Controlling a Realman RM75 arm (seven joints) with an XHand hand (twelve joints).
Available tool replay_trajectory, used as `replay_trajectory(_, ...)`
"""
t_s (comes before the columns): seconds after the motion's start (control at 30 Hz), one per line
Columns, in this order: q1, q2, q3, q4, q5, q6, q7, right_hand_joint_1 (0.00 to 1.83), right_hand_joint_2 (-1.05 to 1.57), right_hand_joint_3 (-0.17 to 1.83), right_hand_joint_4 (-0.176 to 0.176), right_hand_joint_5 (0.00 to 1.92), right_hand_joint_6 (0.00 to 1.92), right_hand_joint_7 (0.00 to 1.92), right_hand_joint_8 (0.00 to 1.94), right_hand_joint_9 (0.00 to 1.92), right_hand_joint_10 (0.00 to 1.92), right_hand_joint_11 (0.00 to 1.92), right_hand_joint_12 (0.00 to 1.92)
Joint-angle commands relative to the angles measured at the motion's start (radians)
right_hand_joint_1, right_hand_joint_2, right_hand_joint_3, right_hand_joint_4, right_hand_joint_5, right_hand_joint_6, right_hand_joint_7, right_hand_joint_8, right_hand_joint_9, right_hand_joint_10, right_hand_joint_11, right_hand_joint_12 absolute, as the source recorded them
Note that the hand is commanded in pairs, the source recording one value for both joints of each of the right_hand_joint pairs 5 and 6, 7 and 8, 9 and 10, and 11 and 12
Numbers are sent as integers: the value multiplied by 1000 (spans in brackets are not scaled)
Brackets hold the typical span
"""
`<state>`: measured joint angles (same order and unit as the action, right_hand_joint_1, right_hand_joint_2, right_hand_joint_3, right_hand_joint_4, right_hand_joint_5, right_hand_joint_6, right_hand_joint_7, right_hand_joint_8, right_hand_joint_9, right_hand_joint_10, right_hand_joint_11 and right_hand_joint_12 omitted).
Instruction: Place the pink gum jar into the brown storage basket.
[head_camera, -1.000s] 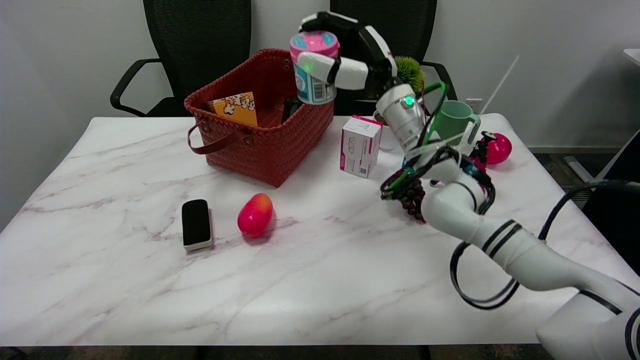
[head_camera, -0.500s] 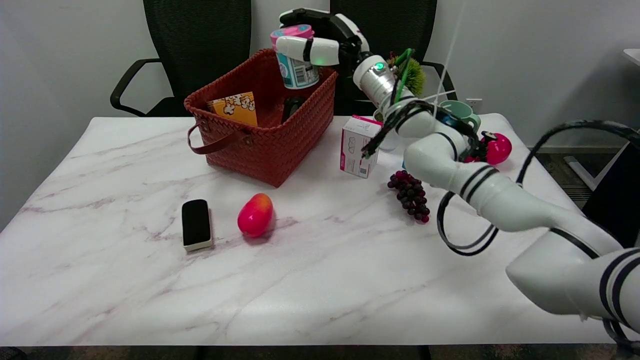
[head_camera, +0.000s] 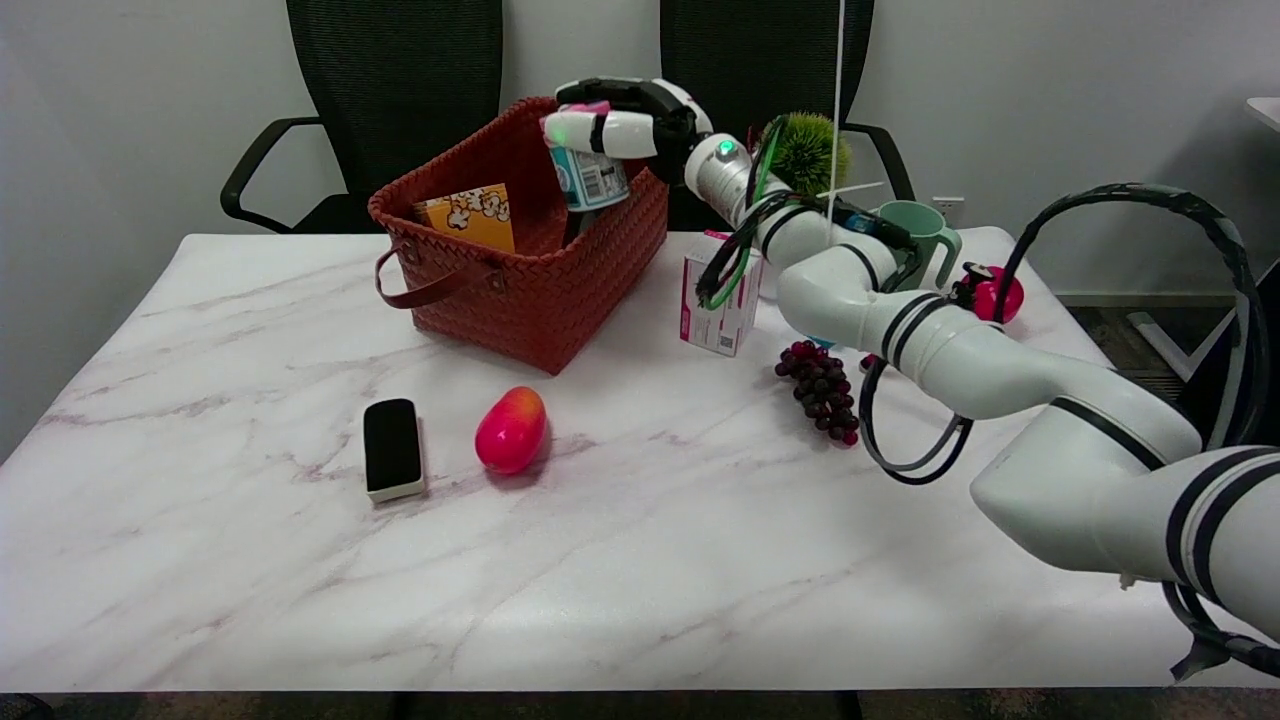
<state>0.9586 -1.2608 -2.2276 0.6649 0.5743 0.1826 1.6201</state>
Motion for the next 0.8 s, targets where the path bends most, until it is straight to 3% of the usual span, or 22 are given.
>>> replay_trajectory(0.03, -16, -33, -57, -107, 33, -48, 28, 1328, 1183, 495, 0, 753, 753, 1043, 1043, 1048, 1048, 817, 817)
replay_trajectory(0.8, -16, -18, -55, -22, 46, -7, 19, 1294, 1230, 501, 0, 763, 763, 1060, 1060, 1060, 1060, 850, 850)
